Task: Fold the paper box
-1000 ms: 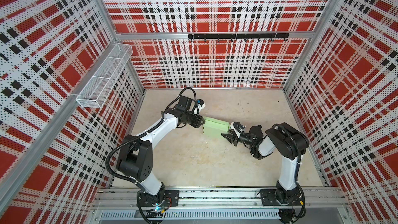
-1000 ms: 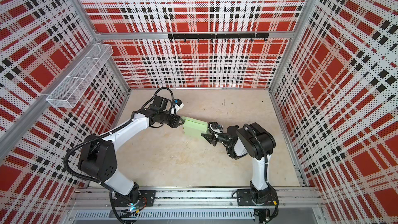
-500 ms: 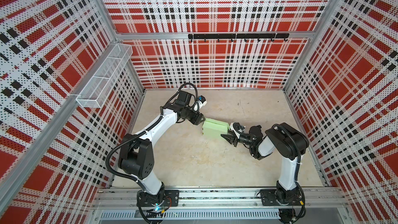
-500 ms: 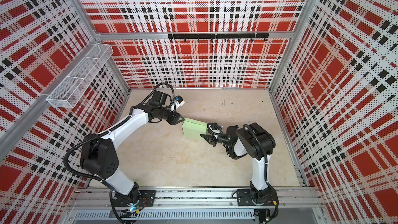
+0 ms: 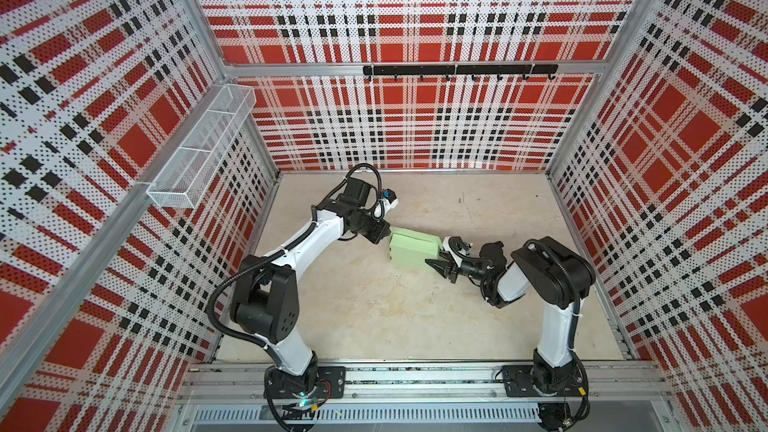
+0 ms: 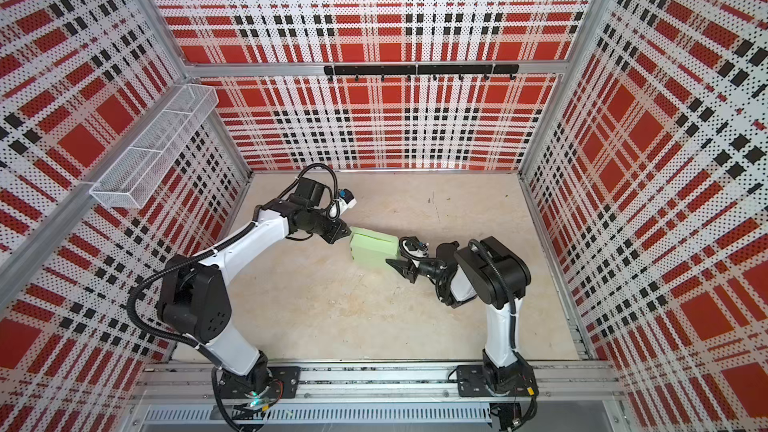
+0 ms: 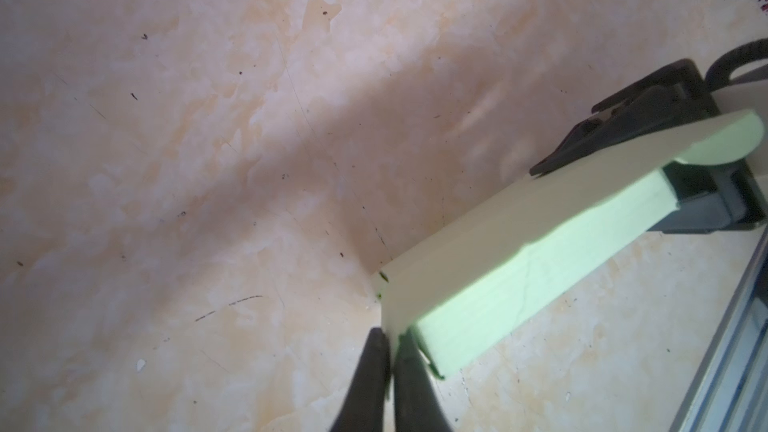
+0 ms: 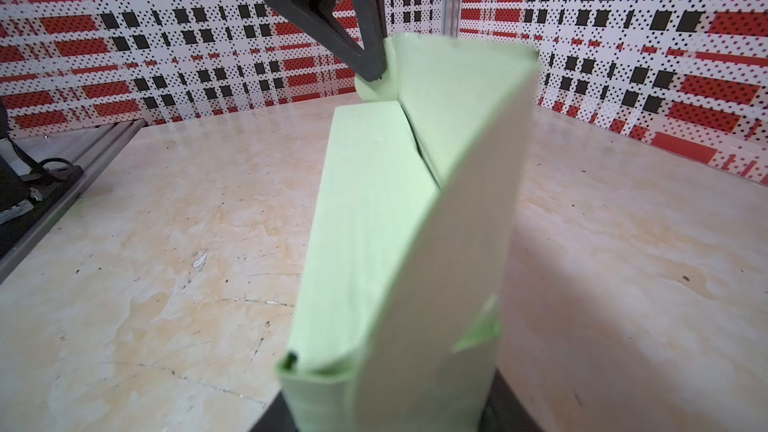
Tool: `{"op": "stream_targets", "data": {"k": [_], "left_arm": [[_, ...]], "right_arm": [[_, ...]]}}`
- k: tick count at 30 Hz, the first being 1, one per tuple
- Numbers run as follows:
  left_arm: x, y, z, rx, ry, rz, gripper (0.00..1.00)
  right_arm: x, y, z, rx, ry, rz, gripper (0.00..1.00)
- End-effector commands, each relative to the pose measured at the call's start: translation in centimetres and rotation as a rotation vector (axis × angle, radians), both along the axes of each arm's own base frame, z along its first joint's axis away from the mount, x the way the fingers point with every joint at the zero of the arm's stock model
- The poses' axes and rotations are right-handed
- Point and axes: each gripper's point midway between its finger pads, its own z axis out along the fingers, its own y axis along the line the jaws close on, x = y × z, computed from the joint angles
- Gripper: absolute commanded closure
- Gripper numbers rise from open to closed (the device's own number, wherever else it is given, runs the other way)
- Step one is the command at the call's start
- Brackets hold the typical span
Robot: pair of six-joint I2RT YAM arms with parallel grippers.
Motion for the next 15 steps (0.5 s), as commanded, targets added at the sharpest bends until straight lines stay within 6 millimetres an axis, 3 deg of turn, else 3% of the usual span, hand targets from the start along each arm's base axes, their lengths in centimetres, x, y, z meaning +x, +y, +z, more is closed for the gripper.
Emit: {"op": "stream_targets", "data": {"k": [1,15], "left_arm": [[-0.5,0.1,1.0,-0.021,0.001,0.033,0.96],[-1.6,-1.2,2.3,-0.148,0.109,0.137,1.0]], "right_arm": [[0.4,0.3,1.3,0.013,-0.074,0.001,0.81],[0.5,0.4,0.4,-0.05,-0.104,-0.05,0.84]]}}
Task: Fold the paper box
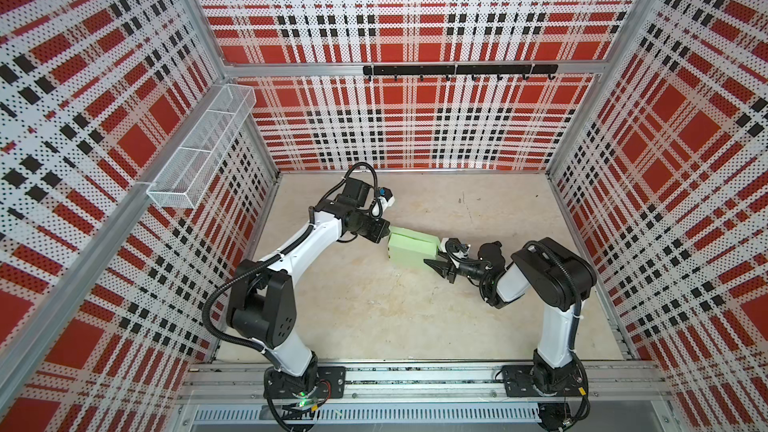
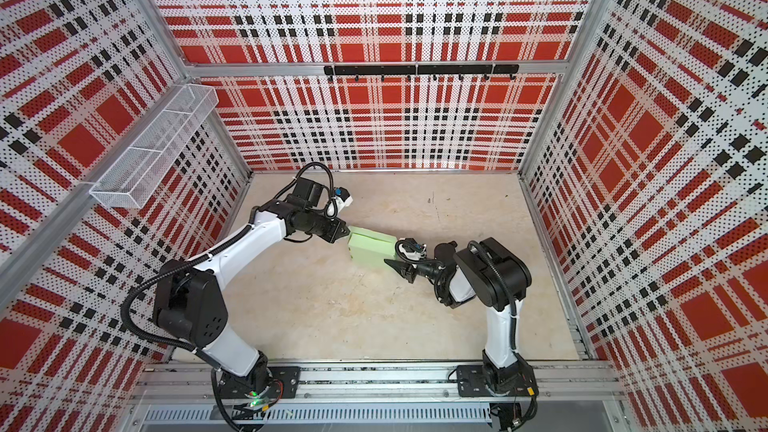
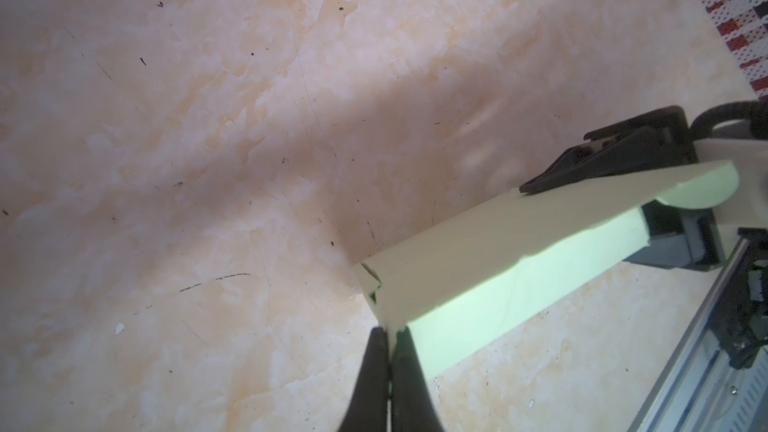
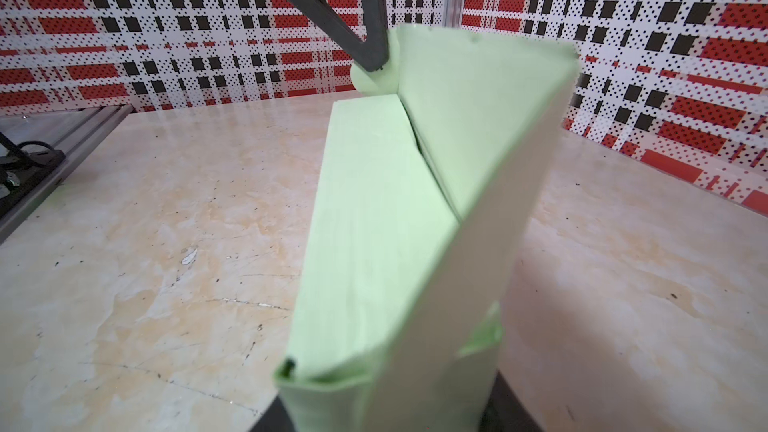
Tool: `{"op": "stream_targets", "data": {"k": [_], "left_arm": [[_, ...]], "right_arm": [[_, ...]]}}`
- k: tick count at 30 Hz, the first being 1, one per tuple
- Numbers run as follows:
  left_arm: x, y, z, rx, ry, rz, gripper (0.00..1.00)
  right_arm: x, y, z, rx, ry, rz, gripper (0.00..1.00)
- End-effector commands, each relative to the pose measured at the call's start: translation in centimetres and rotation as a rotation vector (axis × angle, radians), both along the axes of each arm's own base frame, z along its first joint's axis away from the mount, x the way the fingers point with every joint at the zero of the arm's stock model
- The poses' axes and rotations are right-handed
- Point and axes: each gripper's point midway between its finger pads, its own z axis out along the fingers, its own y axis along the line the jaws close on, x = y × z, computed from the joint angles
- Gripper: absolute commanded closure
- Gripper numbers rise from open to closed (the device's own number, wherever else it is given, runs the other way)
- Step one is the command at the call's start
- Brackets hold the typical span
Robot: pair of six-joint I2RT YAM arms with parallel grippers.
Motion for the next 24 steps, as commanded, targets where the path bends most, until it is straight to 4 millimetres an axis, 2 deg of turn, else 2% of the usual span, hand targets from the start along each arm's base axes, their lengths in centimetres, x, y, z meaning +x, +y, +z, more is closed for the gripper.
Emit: {"op": "stream_targets", "data": {"k": [1,6,17,24], "left_arm": [[-1.1,-1.1,1.3,-0.101,0.046,0.032,1.0],[-1.3,-1.4,-0.1,-0.129,0.093,0.07,1.0],[-1.2,-2.1,-1.0,-0.219,0.161,0.148,1.0],[-1.6,-2.2,-2.5,-0.219,0.163,0.152,1.0]], "right_arm": [[0.4,-0.1,0.2,-0.018,-0.046,-0.034,0.84],[0.5,0.1,0.1,-0.021,-0.044,-0.043,0.84],[0.7,0.3,-0.4,-0.04,-0.04,-0.073,0.83],[0.5,0.2,-1.1,-0.037,-0.029,-0.077,0.83]]}}
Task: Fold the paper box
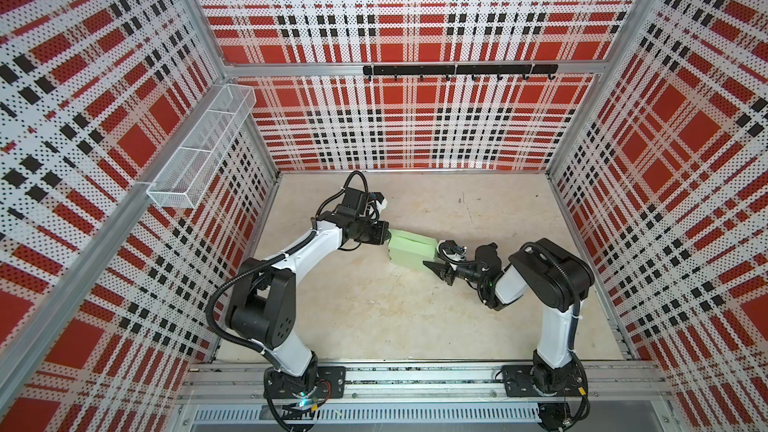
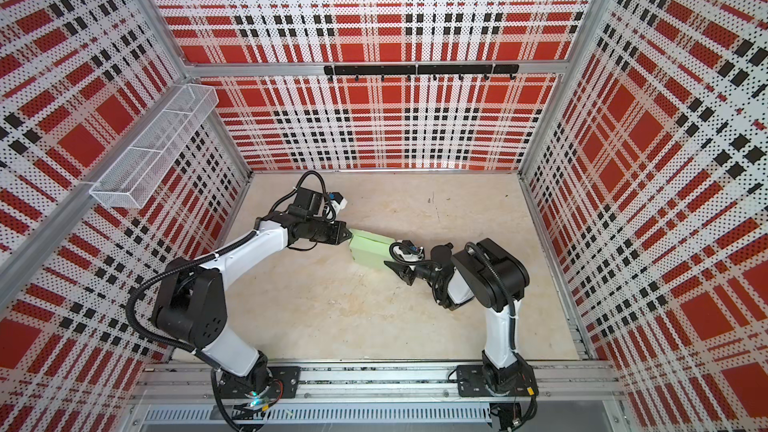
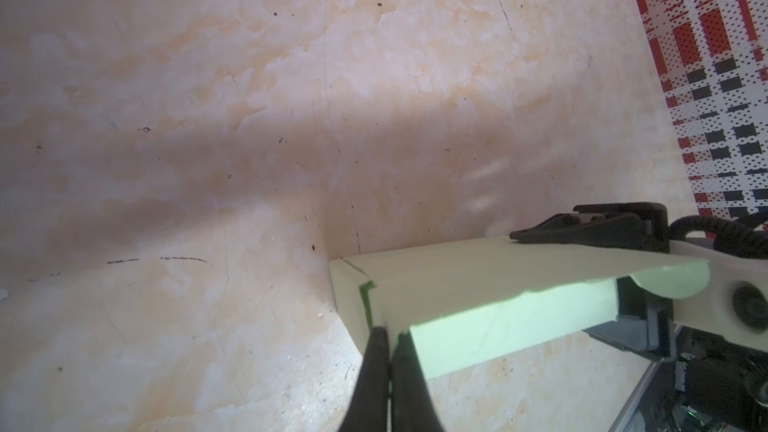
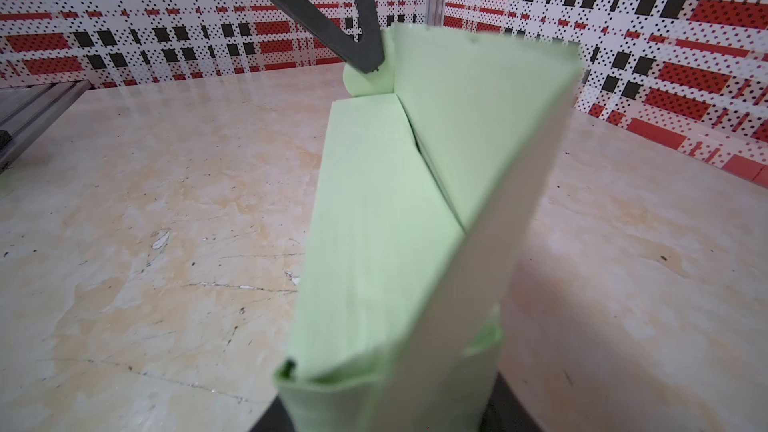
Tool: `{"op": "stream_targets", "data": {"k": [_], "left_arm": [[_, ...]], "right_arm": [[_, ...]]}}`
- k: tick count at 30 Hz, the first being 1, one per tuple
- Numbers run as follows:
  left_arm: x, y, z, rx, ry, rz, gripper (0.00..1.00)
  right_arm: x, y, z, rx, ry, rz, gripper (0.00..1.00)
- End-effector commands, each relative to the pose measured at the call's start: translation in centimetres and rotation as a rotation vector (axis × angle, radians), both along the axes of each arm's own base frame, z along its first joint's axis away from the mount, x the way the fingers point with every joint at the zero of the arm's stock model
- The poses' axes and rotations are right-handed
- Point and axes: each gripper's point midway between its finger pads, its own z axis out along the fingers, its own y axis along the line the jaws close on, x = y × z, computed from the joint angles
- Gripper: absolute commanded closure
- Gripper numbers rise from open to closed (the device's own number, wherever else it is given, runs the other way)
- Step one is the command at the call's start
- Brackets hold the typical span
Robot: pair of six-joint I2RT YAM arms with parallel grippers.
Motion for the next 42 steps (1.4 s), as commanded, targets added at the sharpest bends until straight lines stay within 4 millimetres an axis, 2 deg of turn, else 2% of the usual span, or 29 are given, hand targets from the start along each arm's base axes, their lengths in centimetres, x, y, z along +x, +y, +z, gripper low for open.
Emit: {"op": "stream_targets", "data": {"k": [1,11,15,24,30,42], "left_arm": [[-2.1,-1.9,0.1,-0.081,0.047,-0.061,1.0],[-2.9,-1.3,-1.9,-0.046,0.022,-0.056,0.99],[-3.0,-0.8,-2.4,-0.016,-0.003,-0.057,0.99],[-3.4,-0.7,-3.4,0.035,-0.023,-0.067,0.99],[-3.1,-0.9,-3.3,0.043,-0.028,-0.064,0.99],[-3.1,-1.1,-3.3,0.054,-0.037,-0.068,0.98]], "right_arm": [[0.3,0.1,0.5,0.018,-0.056,-0.019,0.83],[0.4,-0.1,0.3,0.028,-0.06,-0.036,0.83],[0.4,-0.3,0.4,0.025,-0.063,-0.049,0.79],[0.7,-1.1,1.3,0.038,-0.067,-0.105,0.5],[0.7,-1.7,1.9,0.046,-0.064,-0.141,0.39],[0.4,-3.5,1.8,0.033,-0.049,-0.232,0.25]]}}
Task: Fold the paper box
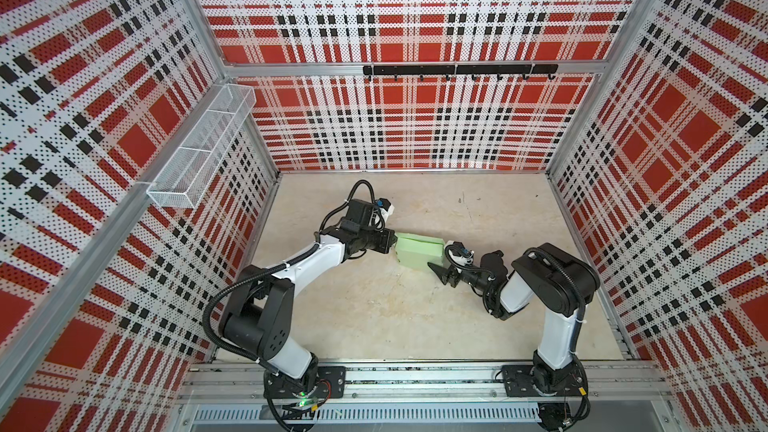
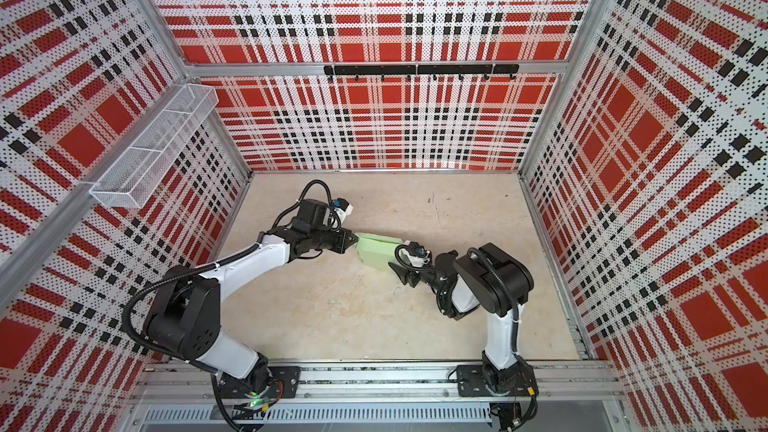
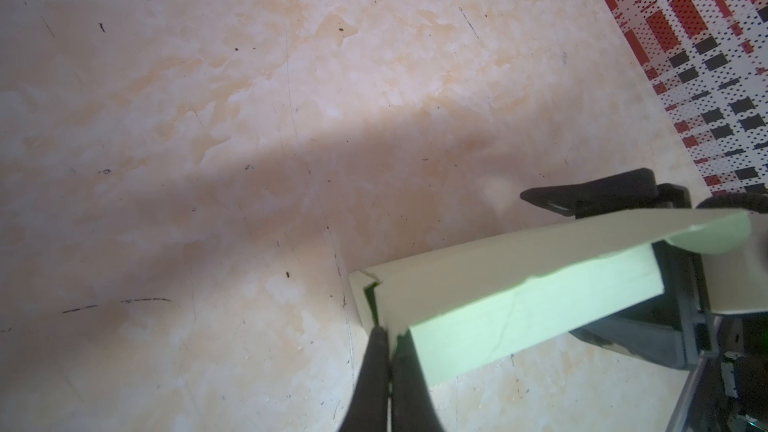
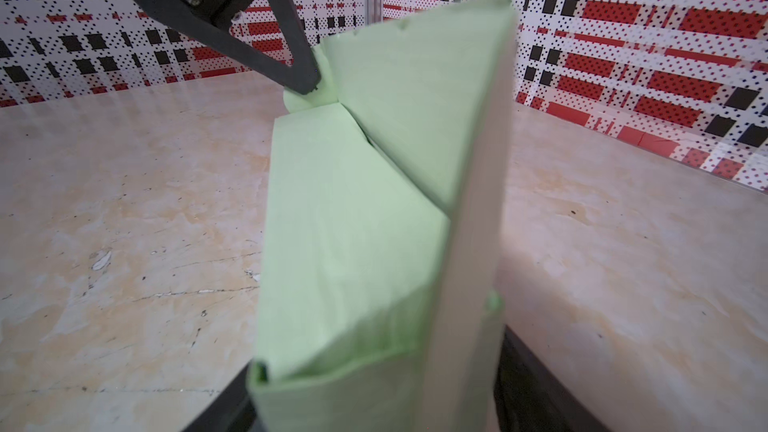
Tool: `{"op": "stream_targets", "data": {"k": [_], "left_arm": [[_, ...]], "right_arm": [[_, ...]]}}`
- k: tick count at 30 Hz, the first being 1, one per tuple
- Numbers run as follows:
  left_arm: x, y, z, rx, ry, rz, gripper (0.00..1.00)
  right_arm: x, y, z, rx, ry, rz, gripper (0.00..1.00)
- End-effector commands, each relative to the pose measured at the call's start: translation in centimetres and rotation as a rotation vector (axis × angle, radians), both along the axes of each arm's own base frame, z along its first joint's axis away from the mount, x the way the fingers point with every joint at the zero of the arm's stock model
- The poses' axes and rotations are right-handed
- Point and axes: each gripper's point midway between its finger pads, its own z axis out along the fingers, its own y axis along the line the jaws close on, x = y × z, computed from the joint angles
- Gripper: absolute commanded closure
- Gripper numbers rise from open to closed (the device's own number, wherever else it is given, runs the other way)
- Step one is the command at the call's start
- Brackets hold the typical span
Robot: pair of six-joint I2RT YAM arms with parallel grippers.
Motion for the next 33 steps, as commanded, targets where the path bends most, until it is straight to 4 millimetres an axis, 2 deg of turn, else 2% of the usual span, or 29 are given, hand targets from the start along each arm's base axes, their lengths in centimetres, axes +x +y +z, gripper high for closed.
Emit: {"op": "stream_targets", "data": {"k": [1,5,10,15,22,25,27,30,33], "left_arm": [[-1.9,0.5,-2.7,0.06,0.1,-0.004,0.98],[-1.9,0.3,-2.6,0.062,0.099,-0.009,0.98],[-1.9,-0.3,-2.2,0.069,0.092,-0.025,0.98],[-1.7,-0.4,-2.7,0.113,0.087,-0.019,0.98],[-1.6,-0.8,-2.6,0.128,0.083,-0.023,0.97],[-1.6,-0.8,-2.7,0.133,0.086,-0.021,0.97],[-1.7,-0.9,-2.6,0.13,0.085,-0.023,0.97],[-1.6,-1.0,-2.5,0.122,0.089,-0.017,0.97],[-1.5,-0.9,-2.5,0.123,0.088,-0.014,0.97]], "right_arm": [[0.1,-0.7,1.5,0.02,-0.049,-0.046,0.24],[-0.3,-1.3,1.8,0.026,-0.045,-0.065,0.23],[-0.8,-1.9,3.2,0.06,-0.052,-0.084,0.22],[-1.1,-3.0,4.4,0.091,-0.052,-0.139,0.19],[-2.2,-4.8,5.2,0.119,0.052,-0.217,0.2],[-3.0,-5.1,5.7,0.073,0.128,-0.229,0.21],[-3.8,-5.1,6.5,0.024,0.164,-0.234,0.21],[-4.8,-5.9,8.5,0.043,0.202,-0.262,0.22],[-5.7,-6.6,9.9,0.042,0.27,-0.285,0.27]]}}
